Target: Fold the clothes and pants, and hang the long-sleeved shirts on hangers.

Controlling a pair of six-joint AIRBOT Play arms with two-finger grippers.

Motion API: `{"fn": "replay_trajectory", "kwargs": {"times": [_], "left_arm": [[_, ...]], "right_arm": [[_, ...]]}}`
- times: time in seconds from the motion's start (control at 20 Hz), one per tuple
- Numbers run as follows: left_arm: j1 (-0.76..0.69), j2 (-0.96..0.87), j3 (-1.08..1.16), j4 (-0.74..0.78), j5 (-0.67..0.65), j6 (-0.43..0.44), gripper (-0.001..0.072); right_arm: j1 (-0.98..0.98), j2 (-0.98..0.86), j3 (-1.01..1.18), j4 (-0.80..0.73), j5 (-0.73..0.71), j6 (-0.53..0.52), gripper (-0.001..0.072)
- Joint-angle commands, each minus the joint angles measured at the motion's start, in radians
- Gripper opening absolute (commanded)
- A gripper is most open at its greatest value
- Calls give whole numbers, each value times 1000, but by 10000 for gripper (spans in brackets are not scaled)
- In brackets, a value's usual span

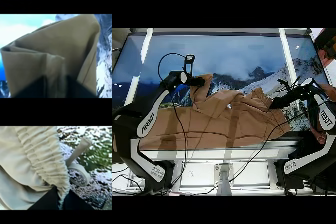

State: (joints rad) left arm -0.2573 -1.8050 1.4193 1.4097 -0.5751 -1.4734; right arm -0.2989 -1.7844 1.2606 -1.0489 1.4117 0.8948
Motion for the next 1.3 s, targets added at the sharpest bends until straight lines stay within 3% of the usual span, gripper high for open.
{"fn": "replay_trajectory", "kwargs": {"times": [0.0, 0.05, 0.4, 0.7, 0.95, 1.25], "left_arm": [[-13, -10, 0, 4, 32, 0, 93], [-13, -11, 0, 4, 38, 0, 25], [-1, 31, 2, 14, 38, 0, 22], [64, 175, 2, 157, 37, -3, 22], [156, 287, 2, 162, 25, -4, 22], [270, 349, 1, 162, -122, -4, 22]], "right_arm": [[0, 0, 1, -2, 2, 0, 30], [0, 0, 1, -2, 2, 0, 30], [-1, 2, 1, 3, 2, 2, 30], [-16, 2, 1, 112, -4, 4, 30], [-84, 37, 1, 148, -37, 20, 29], [-192, 116, 1, 187, -106, 73, 29]]}}
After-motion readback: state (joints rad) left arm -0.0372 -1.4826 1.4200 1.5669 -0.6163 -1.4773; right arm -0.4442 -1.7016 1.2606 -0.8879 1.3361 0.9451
